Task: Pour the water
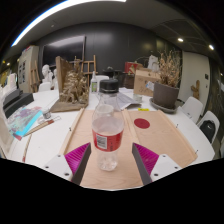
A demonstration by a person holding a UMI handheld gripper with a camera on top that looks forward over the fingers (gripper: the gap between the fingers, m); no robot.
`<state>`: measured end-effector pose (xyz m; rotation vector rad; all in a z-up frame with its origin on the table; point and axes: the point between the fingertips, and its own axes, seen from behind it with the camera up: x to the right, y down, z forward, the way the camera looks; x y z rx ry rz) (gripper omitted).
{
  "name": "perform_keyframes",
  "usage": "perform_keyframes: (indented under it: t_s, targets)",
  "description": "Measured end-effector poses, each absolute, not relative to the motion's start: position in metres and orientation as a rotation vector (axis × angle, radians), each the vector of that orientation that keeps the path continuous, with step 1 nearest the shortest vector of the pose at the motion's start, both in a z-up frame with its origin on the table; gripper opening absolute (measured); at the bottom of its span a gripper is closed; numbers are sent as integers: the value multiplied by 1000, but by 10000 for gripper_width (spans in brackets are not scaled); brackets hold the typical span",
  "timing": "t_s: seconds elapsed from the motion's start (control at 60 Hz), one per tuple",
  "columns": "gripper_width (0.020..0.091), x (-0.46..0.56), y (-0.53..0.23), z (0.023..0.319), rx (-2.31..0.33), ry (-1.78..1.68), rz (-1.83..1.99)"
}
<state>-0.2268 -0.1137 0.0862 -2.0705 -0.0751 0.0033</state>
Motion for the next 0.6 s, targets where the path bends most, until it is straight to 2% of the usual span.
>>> perform_keyframes:
  t_s: [0.067, 0.1, 0.15, 0.183, 0.267, 0.367, 0.4, 0.417, 0.6]
  targets:
    - [793, -230, -96, 73, -2053, -62, 12]
    - [740, -235, -88, 69, -2039, -72, 27]
    - [623, -238, -79, 66, -2013, -78, 32]
    - [505, -239, -73, 66, -2000, -76, 26]
    - [454, -239, -70, 67, -1989, -78, 19]
    - [345, -235, -67, 74, -1977, -58, -9]
    - [331, -235, -67, 76, -1977, -70, -19]
    - [292, -236, -66, 78, -1979, -80, -18]
    - [260, -219, -54, 112, -1962, -143, -136]
